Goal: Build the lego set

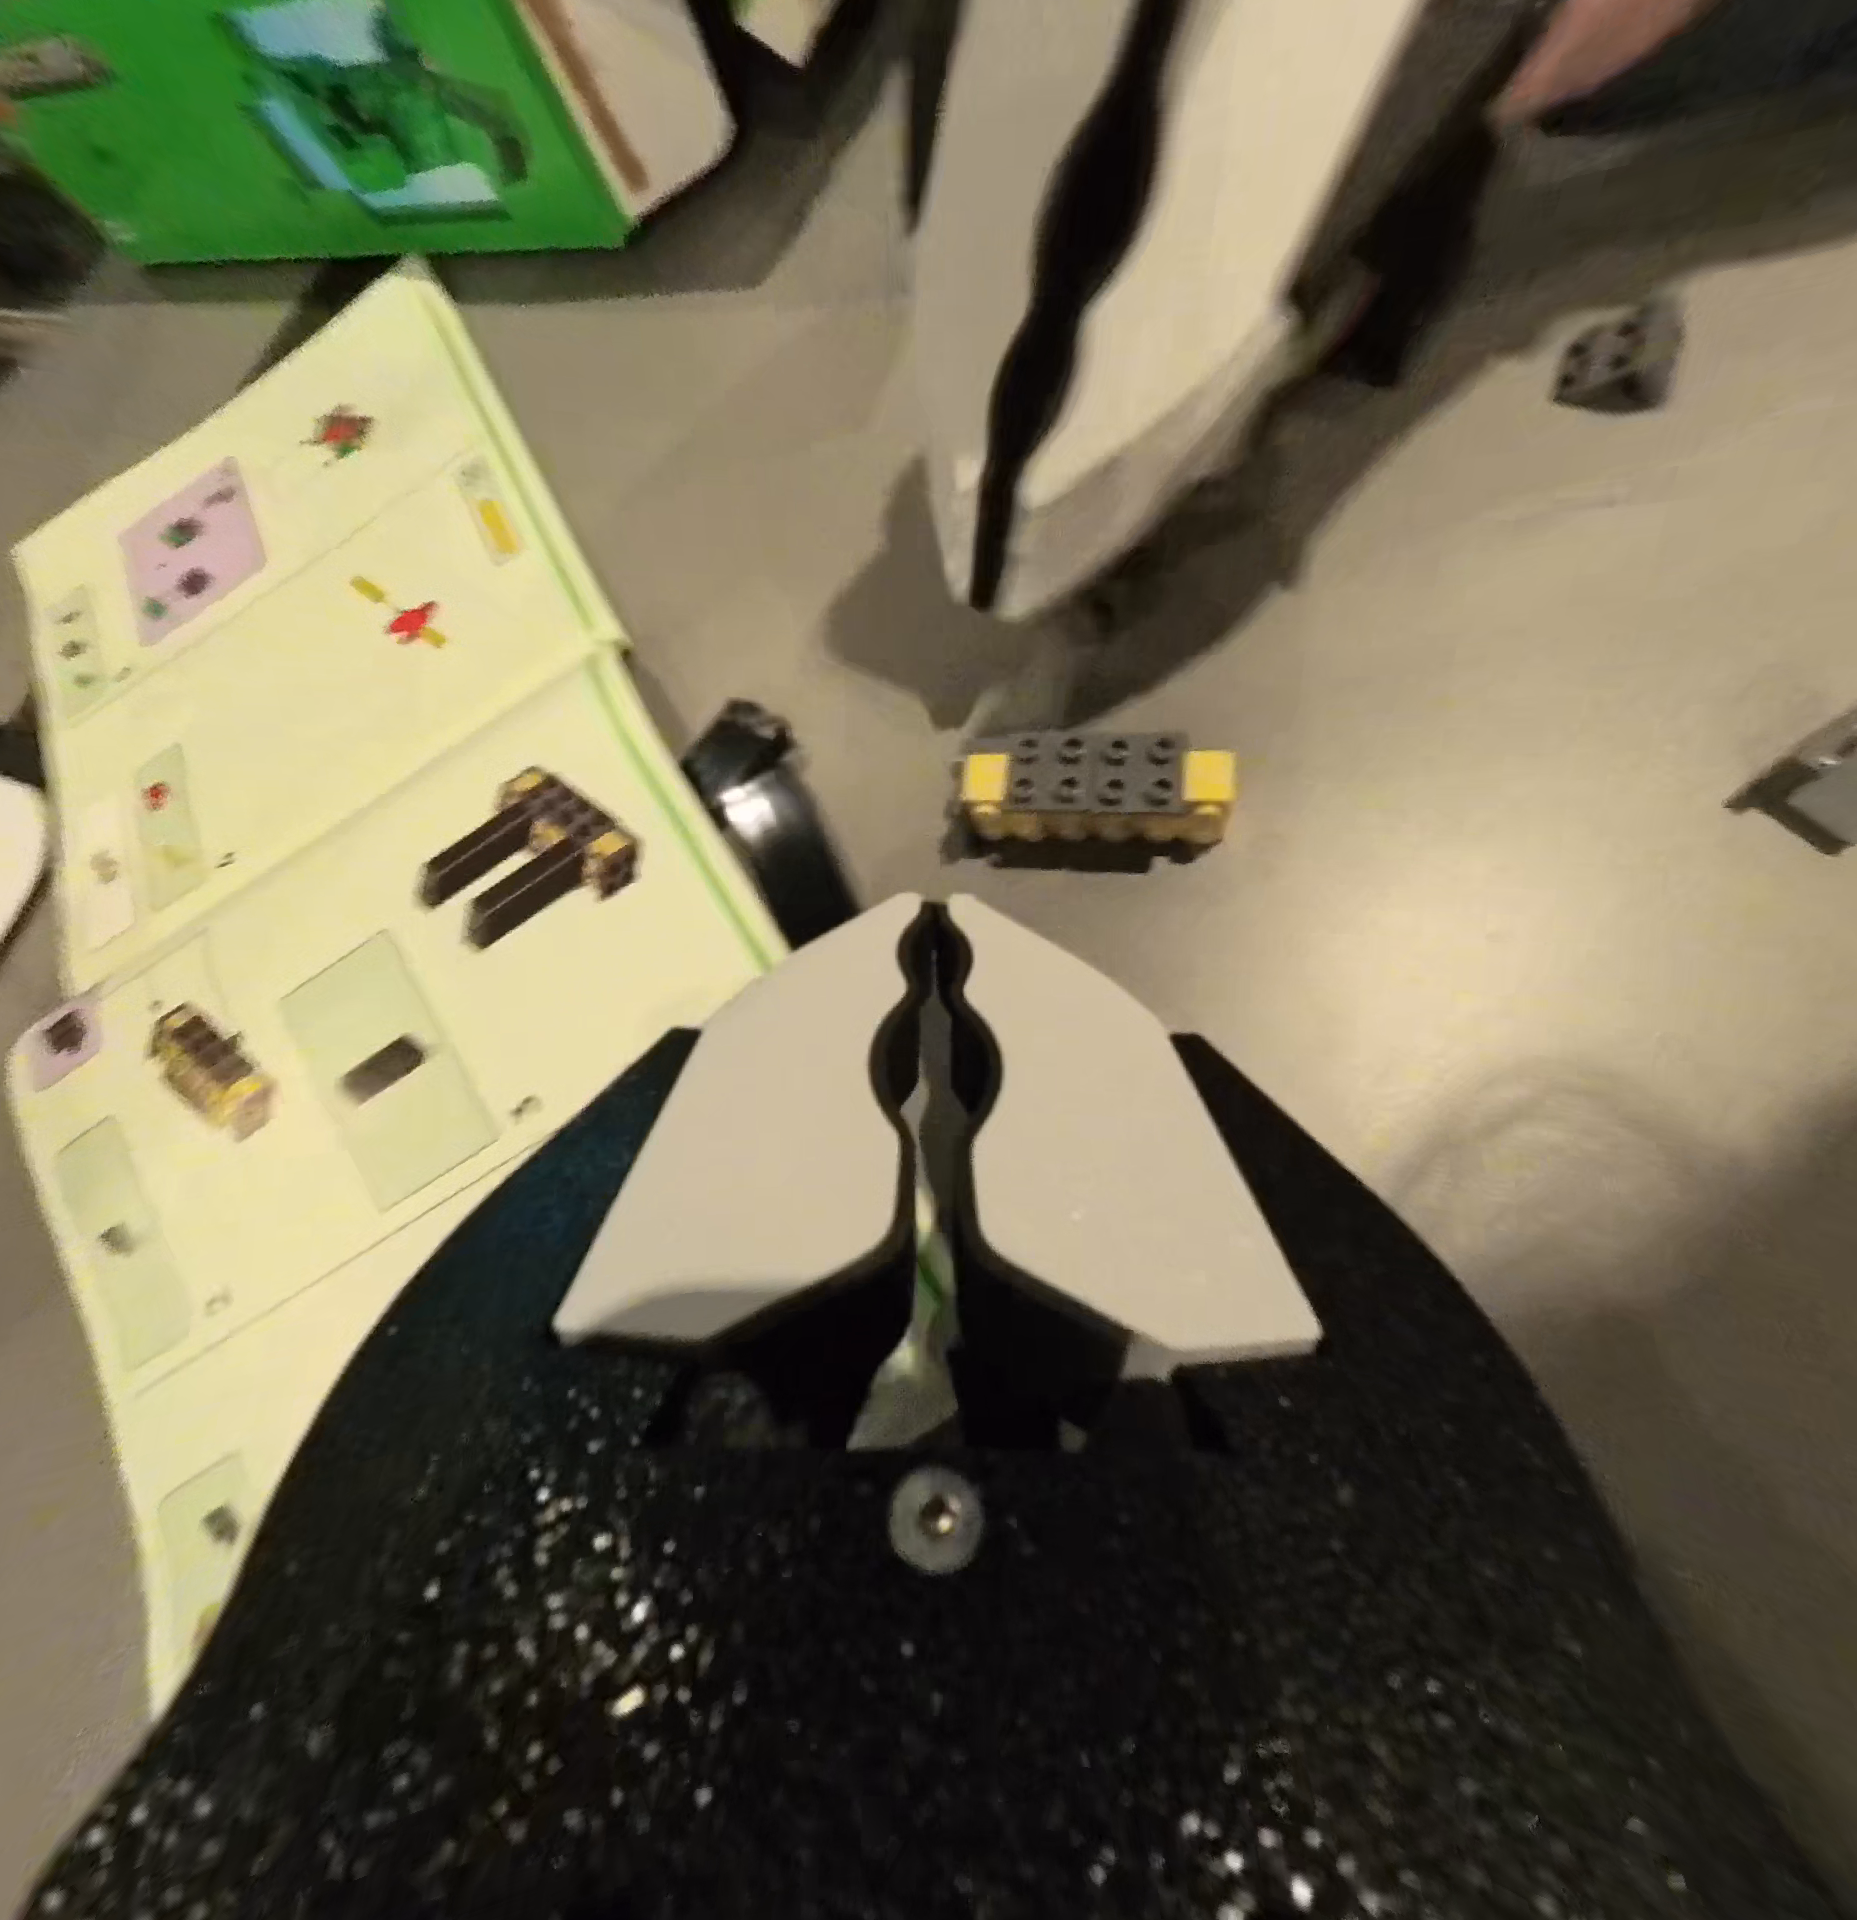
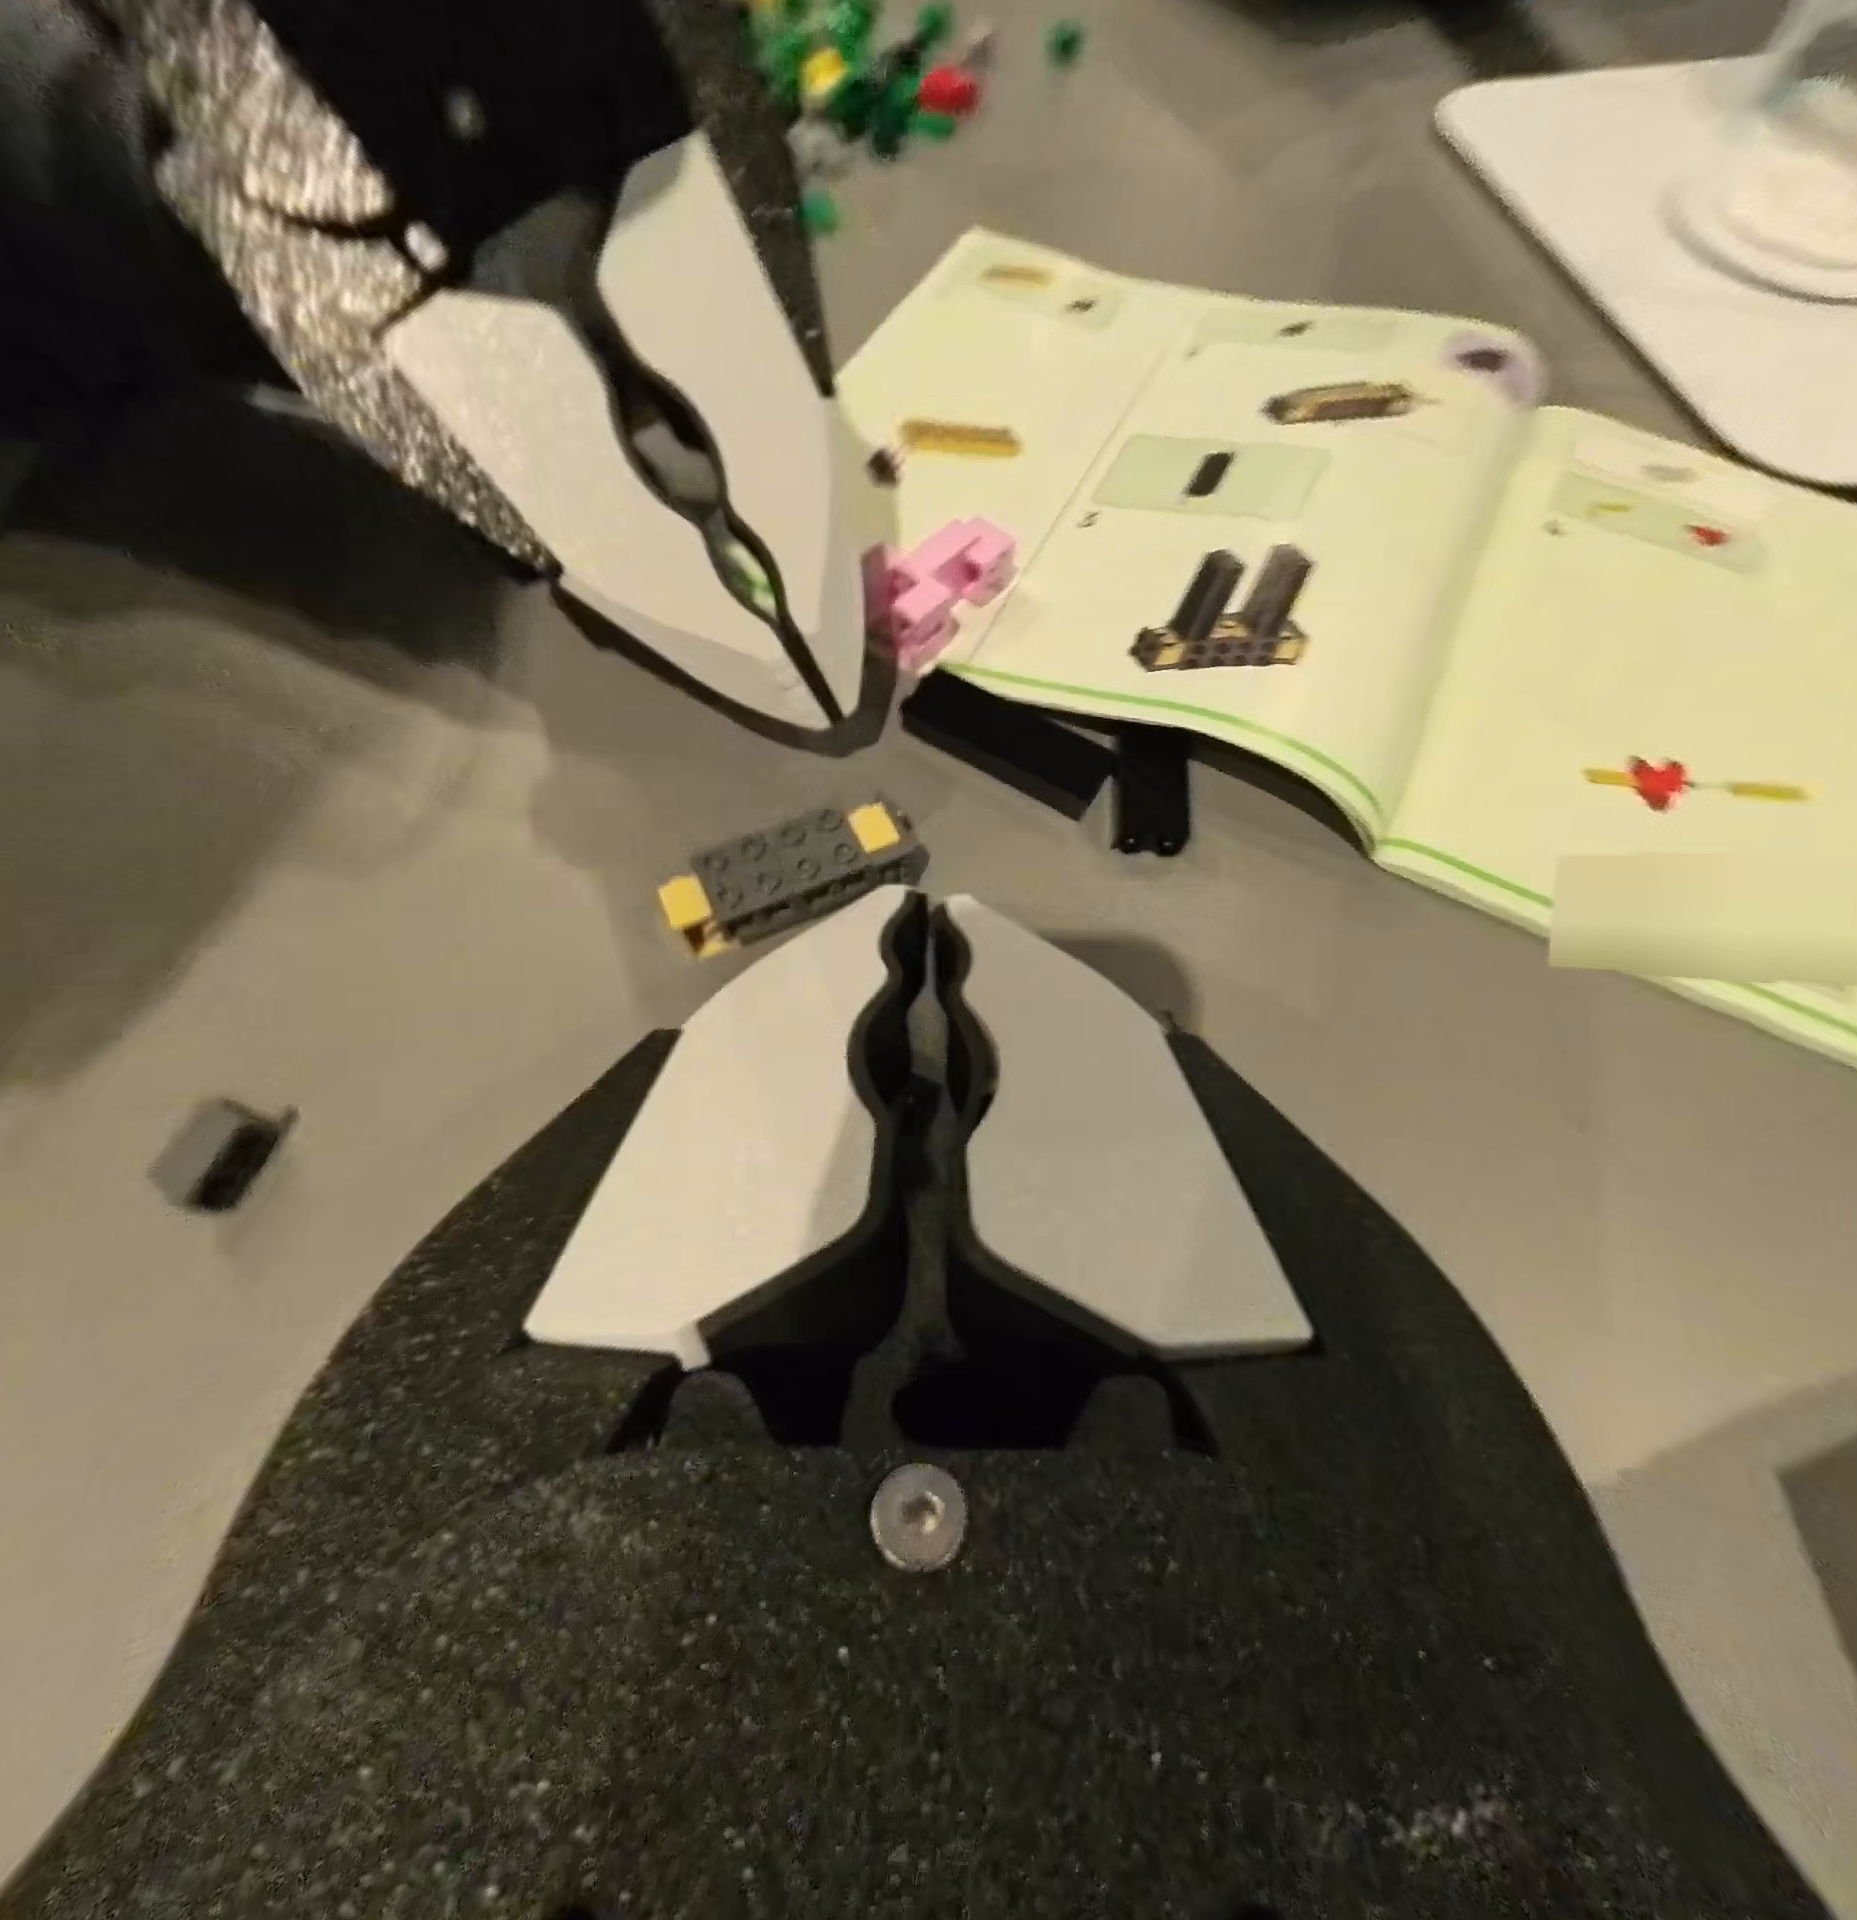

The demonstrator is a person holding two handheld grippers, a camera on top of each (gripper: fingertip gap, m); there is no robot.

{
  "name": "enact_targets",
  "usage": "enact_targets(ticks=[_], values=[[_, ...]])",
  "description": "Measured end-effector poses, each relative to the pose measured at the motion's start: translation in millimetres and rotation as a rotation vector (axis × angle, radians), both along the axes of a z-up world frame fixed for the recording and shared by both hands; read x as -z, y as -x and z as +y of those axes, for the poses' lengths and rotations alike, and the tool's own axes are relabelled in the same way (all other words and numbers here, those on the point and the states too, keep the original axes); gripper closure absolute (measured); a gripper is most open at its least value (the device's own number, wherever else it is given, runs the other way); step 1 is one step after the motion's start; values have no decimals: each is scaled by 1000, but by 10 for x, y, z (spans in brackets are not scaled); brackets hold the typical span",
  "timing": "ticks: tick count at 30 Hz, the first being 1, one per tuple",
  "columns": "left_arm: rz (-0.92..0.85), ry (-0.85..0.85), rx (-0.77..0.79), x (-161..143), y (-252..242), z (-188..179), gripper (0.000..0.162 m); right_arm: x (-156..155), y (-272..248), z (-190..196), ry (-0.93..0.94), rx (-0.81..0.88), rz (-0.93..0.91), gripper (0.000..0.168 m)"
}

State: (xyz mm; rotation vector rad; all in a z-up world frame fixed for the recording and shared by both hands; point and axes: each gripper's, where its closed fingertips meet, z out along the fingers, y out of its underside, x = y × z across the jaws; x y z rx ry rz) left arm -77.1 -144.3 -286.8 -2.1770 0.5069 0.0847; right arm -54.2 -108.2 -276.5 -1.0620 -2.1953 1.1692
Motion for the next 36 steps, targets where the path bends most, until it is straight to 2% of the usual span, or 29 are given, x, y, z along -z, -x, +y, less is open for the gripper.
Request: enact_targets(ticks=[1,4,8,15,22,27,29,33,36], values=[[11,-34,-31,-36,69,-3,162,-60,-2,-17,30,63,19,154],[72,-153,-131,-143,282,-5,162,-150,-42,-118,97,242,21,135],[125,-294,-215,-305,399,1,162,-109,-91,-220,30,414,-8,132],[269,-422,-214,-435,374,-10,162,100,-20,-266,-82,595,-114,132],[180,-442,-212,-445,370,-29,162,248,-2,-275,-178,651,-177,147],[119,-468,-236,-501,433,-64,162,250,17,-317,-262,554,-185,151],[105,-478,-249,-528,472,-86,162,243,35,-371,-275,433,-176,150],[98,-487,-270,-554,554,-121,162,179,66,-544,-276,88,-112,150],[76,-486,-271,-554,574,-130,162,241,77,-511,-349,-21,-134,150]])
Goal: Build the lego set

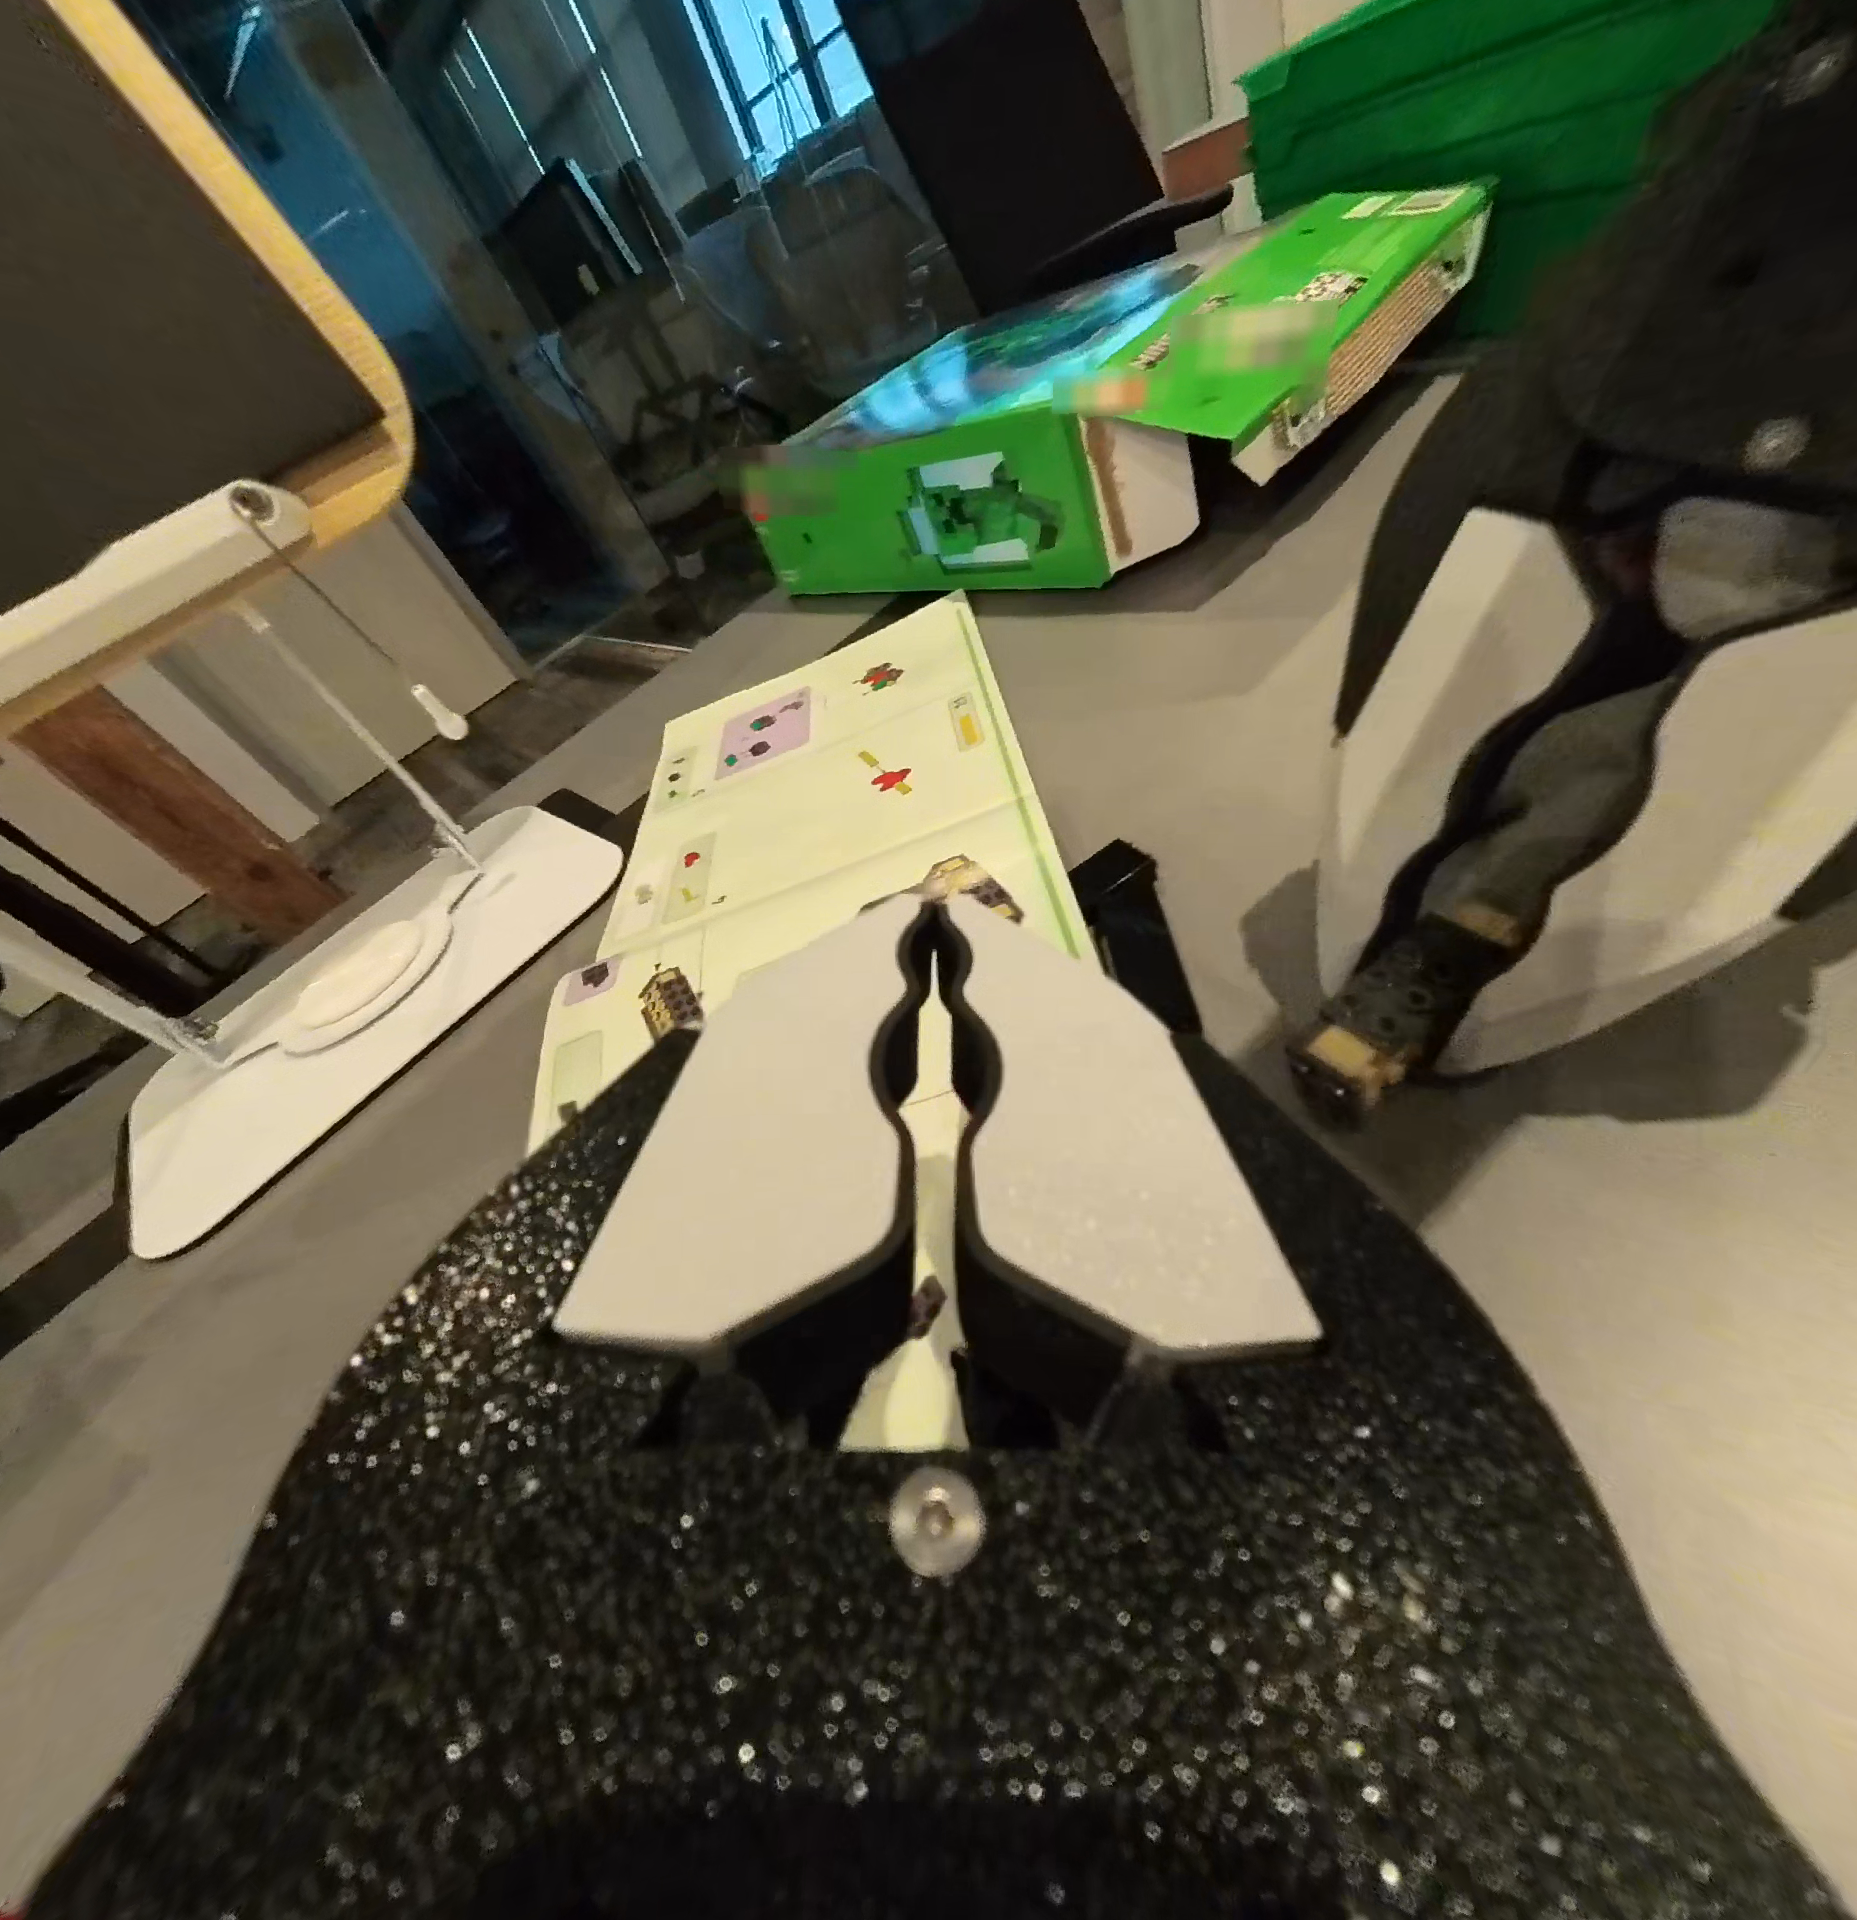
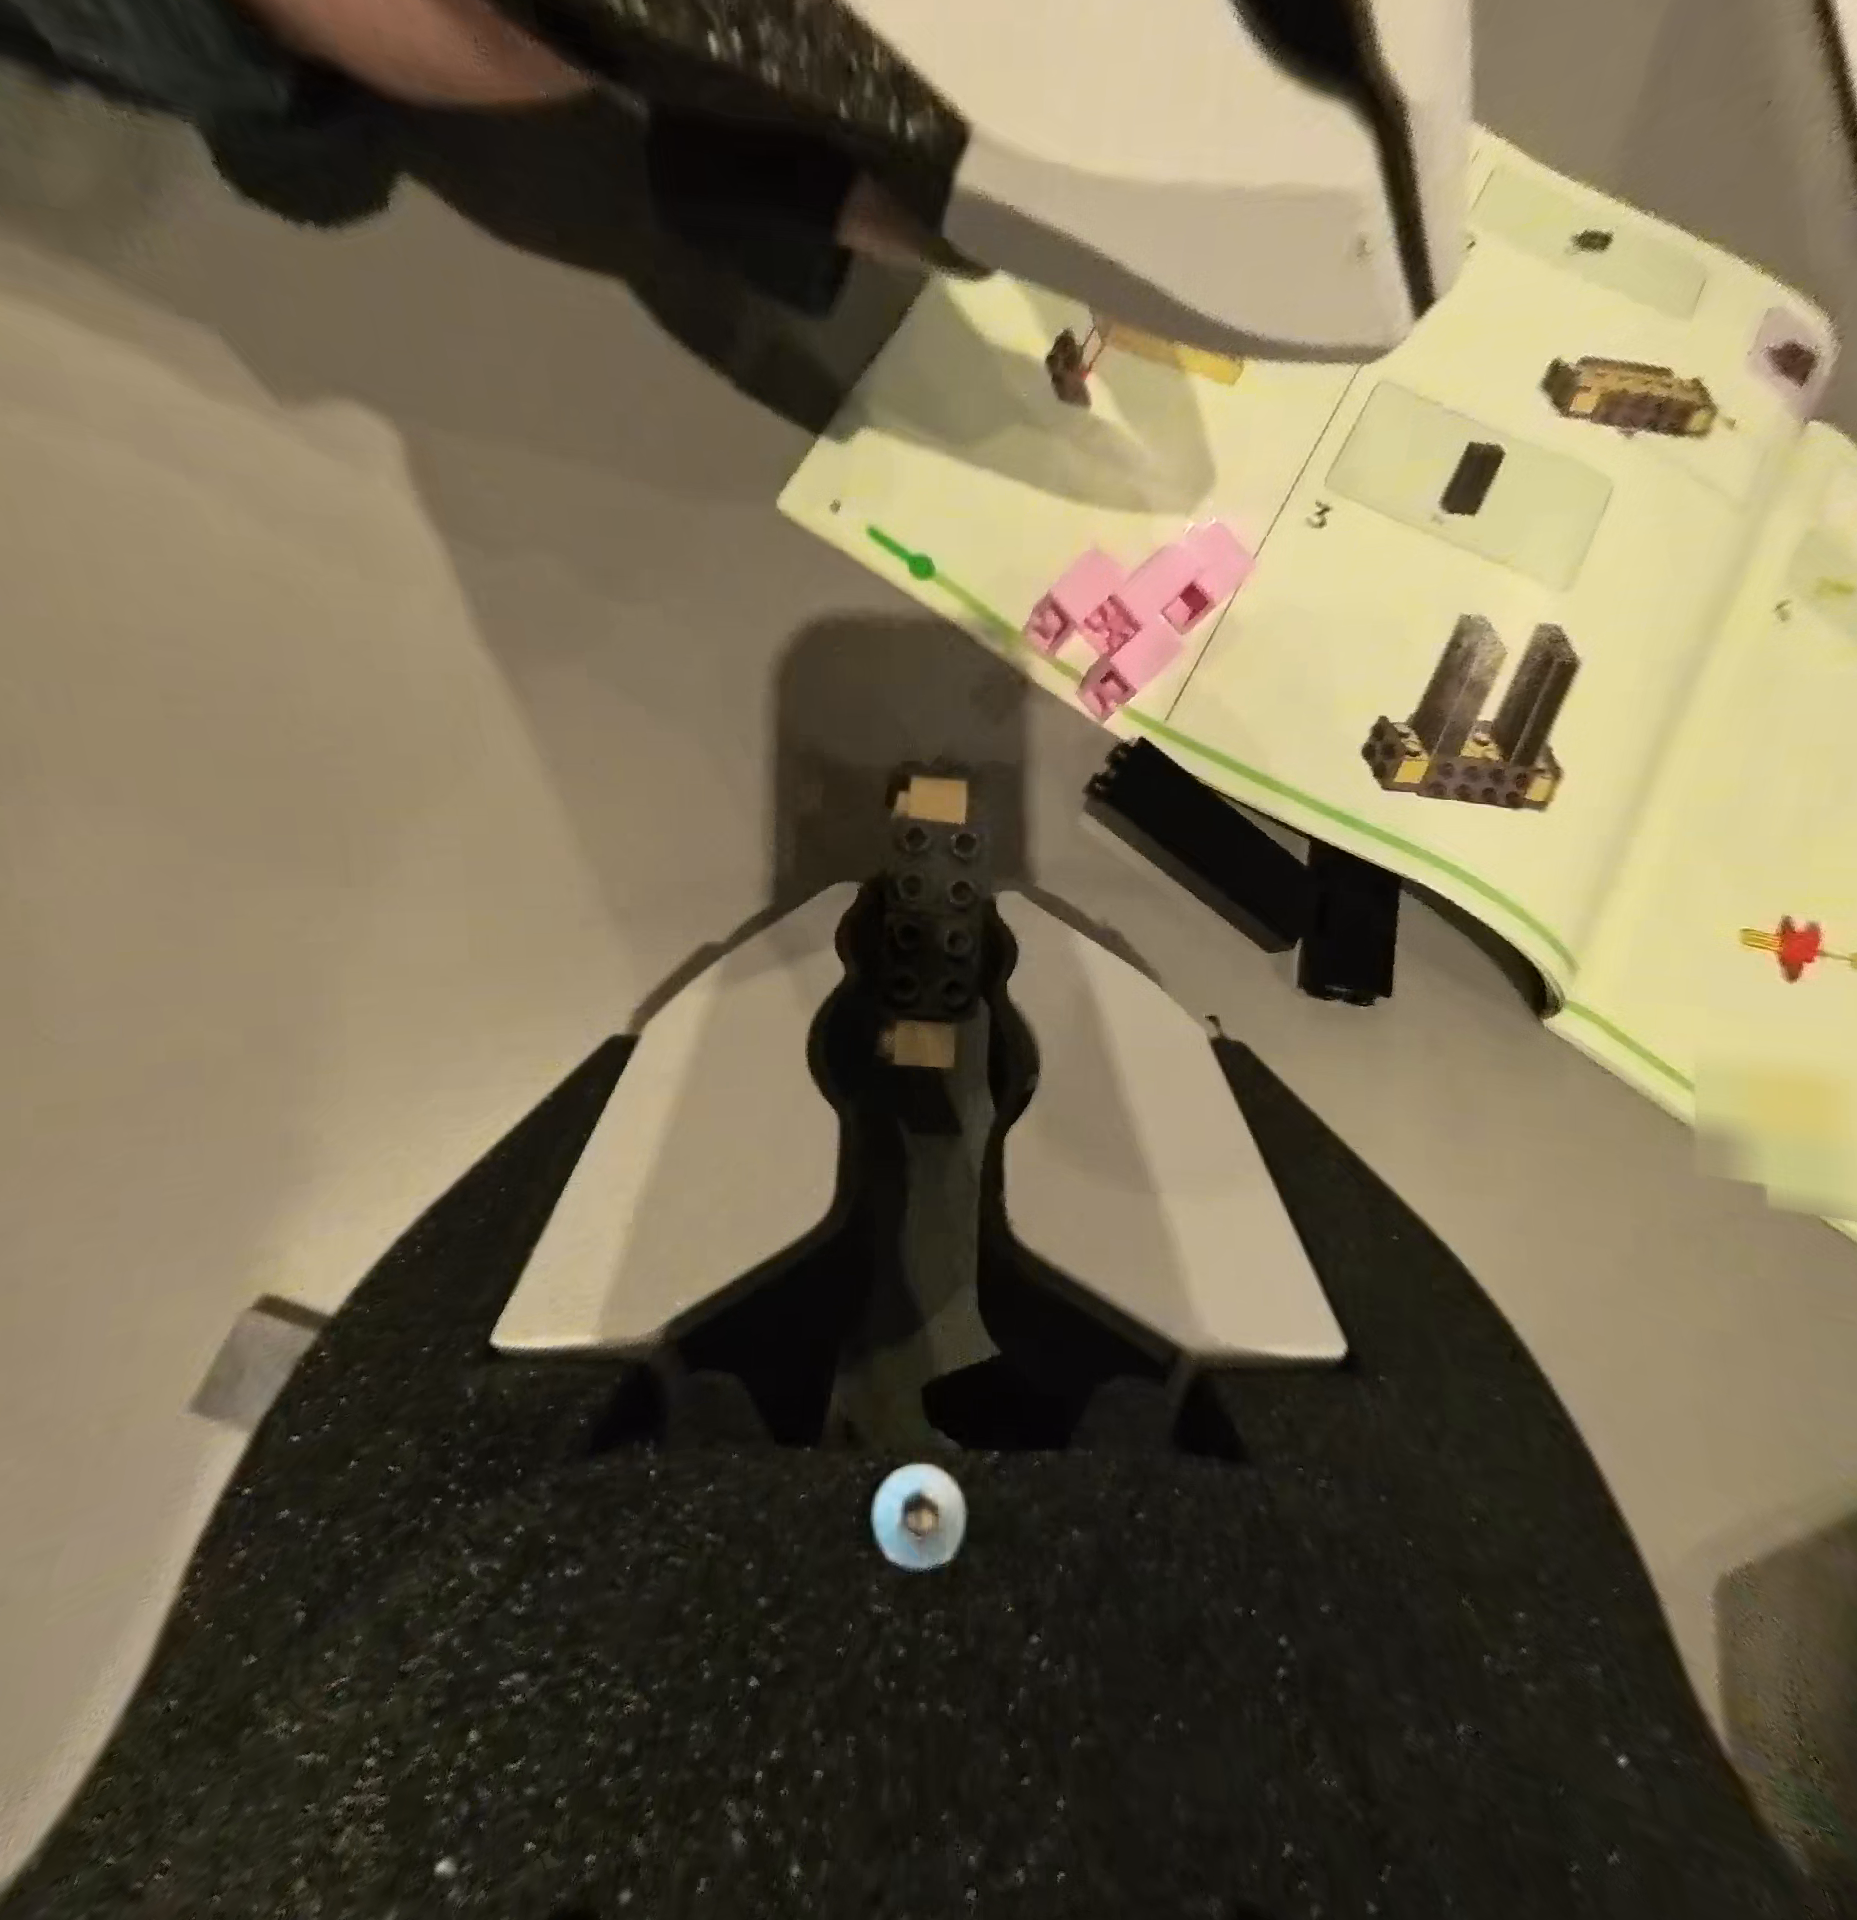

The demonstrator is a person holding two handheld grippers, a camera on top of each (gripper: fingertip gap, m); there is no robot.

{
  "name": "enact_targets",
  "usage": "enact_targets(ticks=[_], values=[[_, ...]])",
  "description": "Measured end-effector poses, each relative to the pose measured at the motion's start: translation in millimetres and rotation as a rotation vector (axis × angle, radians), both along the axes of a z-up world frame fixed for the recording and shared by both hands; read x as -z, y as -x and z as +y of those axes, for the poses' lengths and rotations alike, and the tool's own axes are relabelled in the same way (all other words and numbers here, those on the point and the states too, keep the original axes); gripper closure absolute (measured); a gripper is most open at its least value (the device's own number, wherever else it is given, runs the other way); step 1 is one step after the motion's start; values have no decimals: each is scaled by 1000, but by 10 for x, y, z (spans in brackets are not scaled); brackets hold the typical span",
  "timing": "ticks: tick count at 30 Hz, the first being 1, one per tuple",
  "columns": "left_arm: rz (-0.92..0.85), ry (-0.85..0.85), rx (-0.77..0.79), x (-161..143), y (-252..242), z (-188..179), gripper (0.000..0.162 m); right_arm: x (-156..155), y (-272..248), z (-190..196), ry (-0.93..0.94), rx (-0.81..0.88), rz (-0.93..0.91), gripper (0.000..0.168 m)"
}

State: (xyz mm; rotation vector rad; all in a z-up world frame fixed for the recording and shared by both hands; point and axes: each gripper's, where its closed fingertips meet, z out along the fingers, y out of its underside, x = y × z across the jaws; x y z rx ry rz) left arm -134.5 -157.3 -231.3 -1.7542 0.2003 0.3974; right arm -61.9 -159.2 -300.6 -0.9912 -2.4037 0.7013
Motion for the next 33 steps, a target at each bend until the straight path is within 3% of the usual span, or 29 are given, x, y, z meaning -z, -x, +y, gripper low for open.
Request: enact_targets(ticks=[2,4,6,9,14,27,30,33], values=[[-19,-4,6,1,0,-1,162,4,-1,-44,57,-7,-30,149],[-34,-12,14,-3,-7,0,162,-38,-25,-75,115,1,-52,130],[-39,-23,30,-16,-32,5,162,-144,-84,1,121,5,-11,125],[-25,-45,59,-46,-103,16,162,-297,-227,319,162,60,143,135],[18,-53,145,-49,-297,49,162,-236,-466,724,299,154,164,134],[-20,-29,259,-24,-588,79,148,-24,-347,682,269,207,38,146],[-29,-11,248,-11,-590,85,147,-12,-347,625,233,179,37,168],[-31,6,236,-14,-611,98,148,-24,-318,588,198,164,69,168]])
